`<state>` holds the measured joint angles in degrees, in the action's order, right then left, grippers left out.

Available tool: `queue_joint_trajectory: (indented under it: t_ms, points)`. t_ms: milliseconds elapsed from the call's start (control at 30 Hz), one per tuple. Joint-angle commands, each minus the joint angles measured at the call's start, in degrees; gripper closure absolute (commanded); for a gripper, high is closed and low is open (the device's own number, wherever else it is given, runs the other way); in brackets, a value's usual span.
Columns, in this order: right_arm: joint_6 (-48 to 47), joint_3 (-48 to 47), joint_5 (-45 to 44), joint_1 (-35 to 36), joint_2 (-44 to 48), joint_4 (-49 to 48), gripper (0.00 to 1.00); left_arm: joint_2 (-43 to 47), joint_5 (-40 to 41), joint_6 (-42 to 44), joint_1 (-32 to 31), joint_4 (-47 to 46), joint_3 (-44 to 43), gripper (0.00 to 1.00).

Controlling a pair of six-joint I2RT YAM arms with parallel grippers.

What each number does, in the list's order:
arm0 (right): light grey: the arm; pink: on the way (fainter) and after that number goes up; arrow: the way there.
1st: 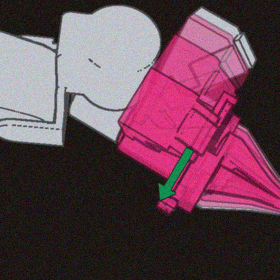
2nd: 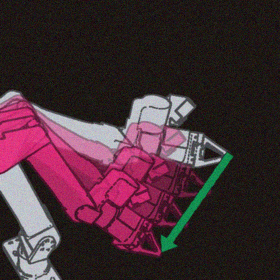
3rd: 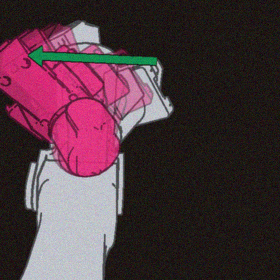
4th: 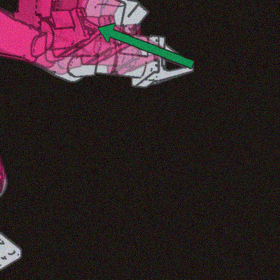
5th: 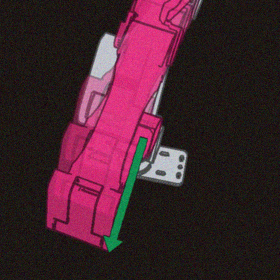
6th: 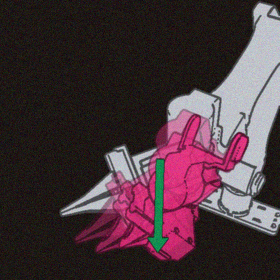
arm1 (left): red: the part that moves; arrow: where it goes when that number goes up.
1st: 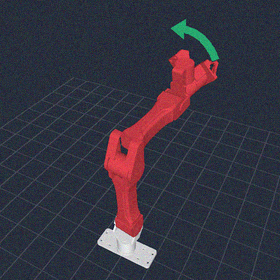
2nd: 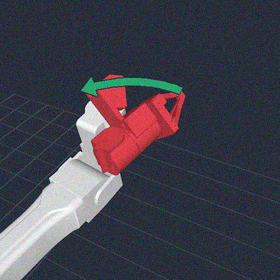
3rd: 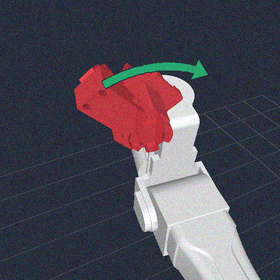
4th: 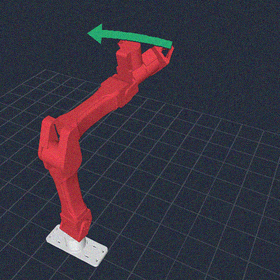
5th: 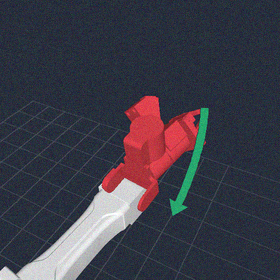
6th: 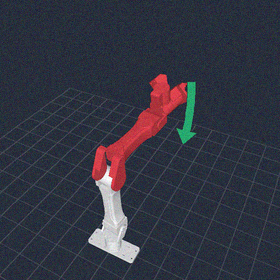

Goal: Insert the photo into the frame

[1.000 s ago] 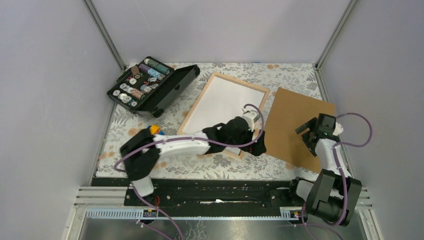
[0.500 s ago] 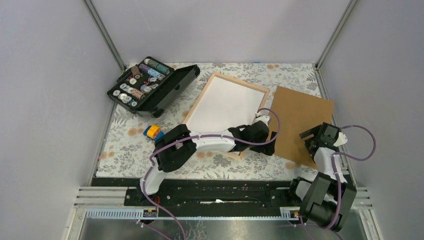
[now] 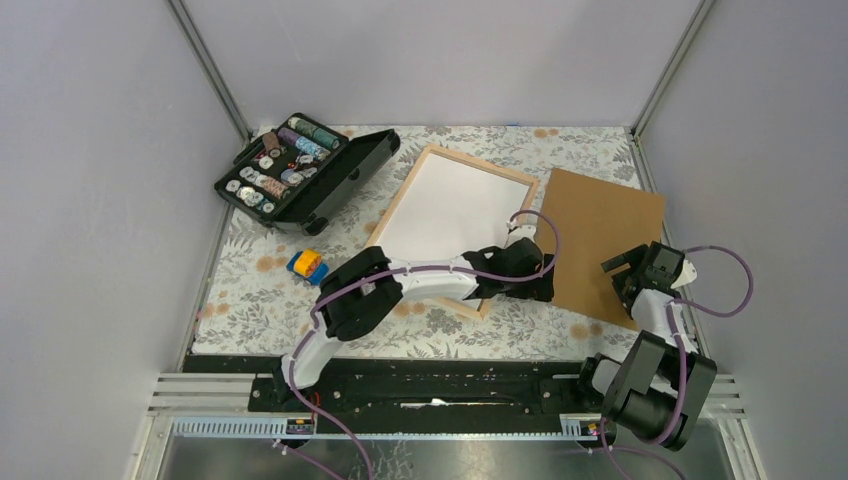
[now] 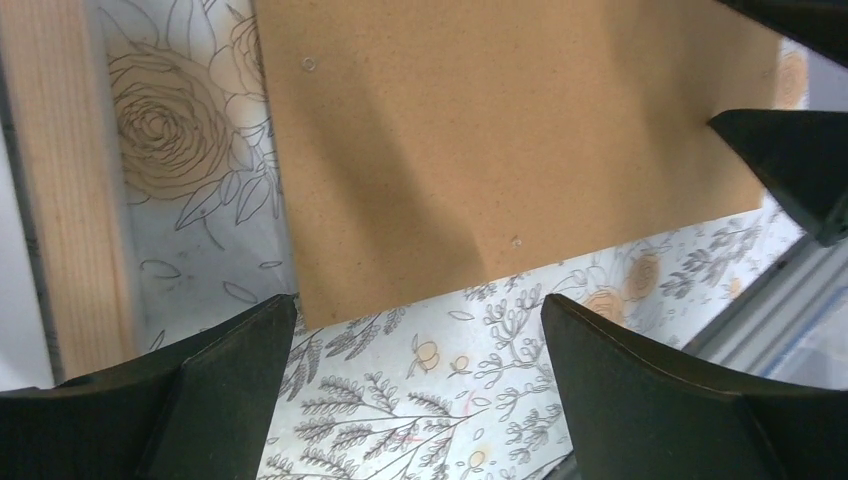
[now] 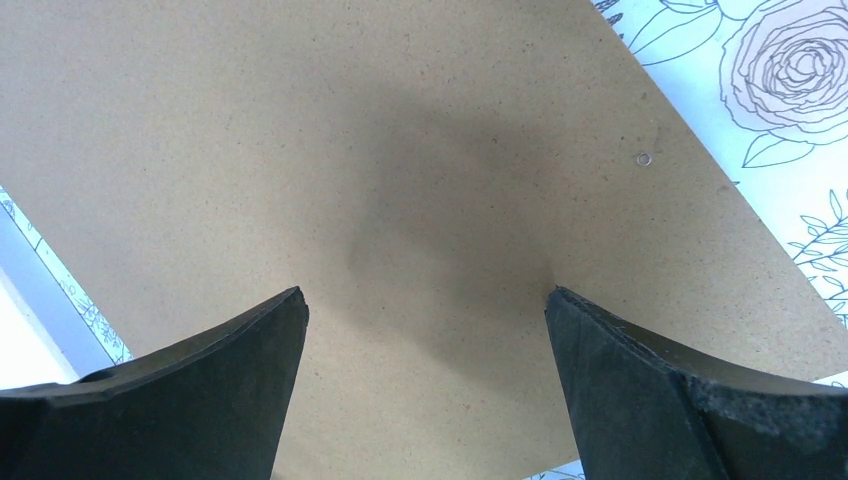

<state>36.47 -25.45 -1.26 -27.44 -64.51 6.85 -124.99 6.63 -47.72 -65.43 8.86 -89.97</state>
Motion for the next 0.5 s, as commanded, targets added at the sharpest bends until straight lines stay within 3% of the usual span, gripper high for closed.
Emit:
queue_joint_trajectory:
  t_ms: [0,267,467]
  points:
    - [-0.42,1.49,3.77,-0.02,-1.75,3.52,0.04,-0.72,-7.14,-5.39,2.30,-5.80,2.28,0.02]
    - [-0.38,3.49,14.56,-0.05,-2.04,2.15,0.08,8.39,-22.17,-15.74,5.81,-35.80,16.43,0.07]
    - [-0.52,4.70,18.77,-0.02,0.75,2.27,0.09,14.39,-22.92,-17.53,5.90,-40.96,19.13,0.11]
